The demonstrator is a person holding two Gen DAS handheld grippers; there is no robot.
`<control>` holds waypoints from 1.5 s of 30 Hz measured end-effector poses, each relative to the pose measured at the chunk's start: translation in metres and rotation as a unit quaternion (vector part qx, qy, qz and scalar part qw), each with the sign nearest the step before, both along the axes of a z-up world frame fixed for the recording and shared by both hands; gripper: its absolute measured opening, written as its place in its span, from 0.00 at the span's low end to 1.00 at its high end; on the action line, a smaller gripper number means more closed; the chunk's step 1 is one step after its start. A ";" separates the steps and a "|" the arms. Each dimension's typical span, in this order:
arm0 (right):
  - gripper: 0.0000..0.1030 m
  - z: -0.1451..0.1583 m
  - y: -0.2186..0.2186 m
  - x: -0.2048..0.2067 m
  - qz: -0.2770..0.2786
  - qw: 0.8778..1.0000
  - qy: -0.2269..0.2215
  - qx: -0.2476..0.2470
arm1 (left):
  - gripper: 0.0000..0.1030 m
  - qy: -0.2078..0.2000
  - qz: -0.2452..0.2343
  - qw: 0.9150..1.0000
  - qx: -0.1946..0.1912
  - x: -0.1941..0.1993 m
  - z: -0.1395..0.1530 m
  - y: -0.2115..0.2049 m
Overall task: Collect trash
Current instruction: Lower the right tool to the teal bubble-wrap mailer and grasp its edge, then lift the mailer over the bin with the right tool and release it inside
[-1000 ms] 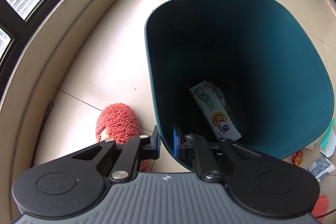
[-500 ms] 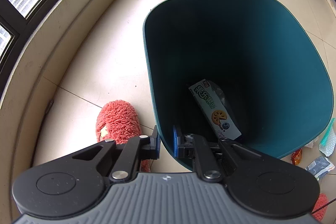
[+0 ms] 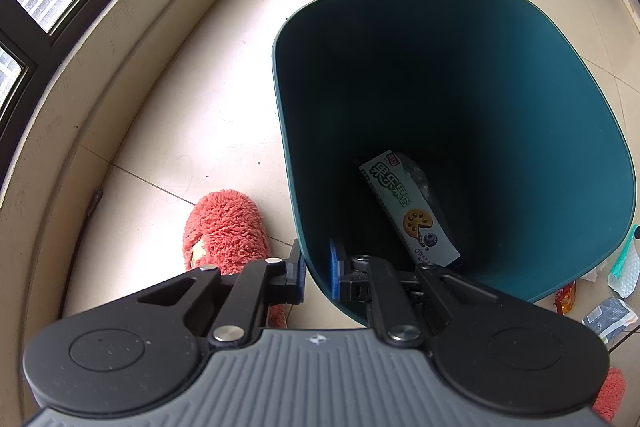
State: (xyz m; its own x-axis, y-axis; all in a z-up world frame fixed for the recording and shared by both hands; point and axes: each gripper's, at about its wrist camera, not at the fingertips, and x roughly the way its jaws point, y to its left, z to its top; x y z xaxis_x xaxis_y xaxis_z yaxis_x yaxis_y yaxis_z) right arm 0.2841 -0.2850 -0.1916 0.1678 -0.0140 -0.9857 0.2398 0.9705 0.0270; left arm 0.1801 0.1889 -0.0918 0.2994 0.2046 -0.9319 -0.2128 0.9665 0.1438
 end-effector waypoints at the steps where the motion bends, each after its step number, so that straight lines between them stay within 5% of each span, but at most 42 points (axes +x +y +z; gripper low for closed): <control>1: 0.82 -0.010 -0.004 -0.001 -0.018 1.000 0.006 0.009 | 0.11 0.000 -0.001 1.000 0.002 0.000 0.000 -0.002; 5: 0.72 -0.043 -0.013 -0.008 -0.058 0.997 0.029 0.033 | 0.11 -0.001 -0.005 1.000 0.010 -0.001 0.000 -0.005; 13: 0.45 -0.071 -0.018 -0.013 -0.048 0.997 0.047 0.028 | 0.11 -0.001 -0.008 1.000 0.005 0.000 0.000 -0.005; 21: 0.02 -0.066 -0.011 -0.015 -0.024 0.999 0.043 0.019 | 0.11 -0.003 -0.008 1.000 0.011 -0.001 -0.001 -0.007; 26: 0.01 -0.033 -0.006 -0.012 0.006 1.000 0.016 0.009 | 0.11 -0.003 -0.007 1.000 0.011 -0.001 -0.001 -0.008; 35: 0.00 0.080 0.015 0.000 0.066 0.995 -0.073 0.024 | 0.11 -0.003 -0.002 1.000 0.004 -0.001 0.000 -0.003; 45: 0.00 0.195 0.082 -0.023 0.175 0.970 -0.156 0.070 | 0.11 -0.006 -0.003 1.000 0.003 -0.002 0.001 -0.004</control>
State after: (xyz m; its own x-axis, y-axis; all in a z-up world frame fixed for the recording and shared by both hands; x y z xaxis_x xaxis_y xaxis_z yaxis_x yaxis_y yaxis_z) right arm 0.2611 -0.2034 0.0032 0.4287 0.2270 -0.8745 -0.1445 0.9727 0.1817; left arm 0.1776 0.1850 -0.0911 0.3114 0.2093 -0.9270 -0.2087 0.9667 0.1481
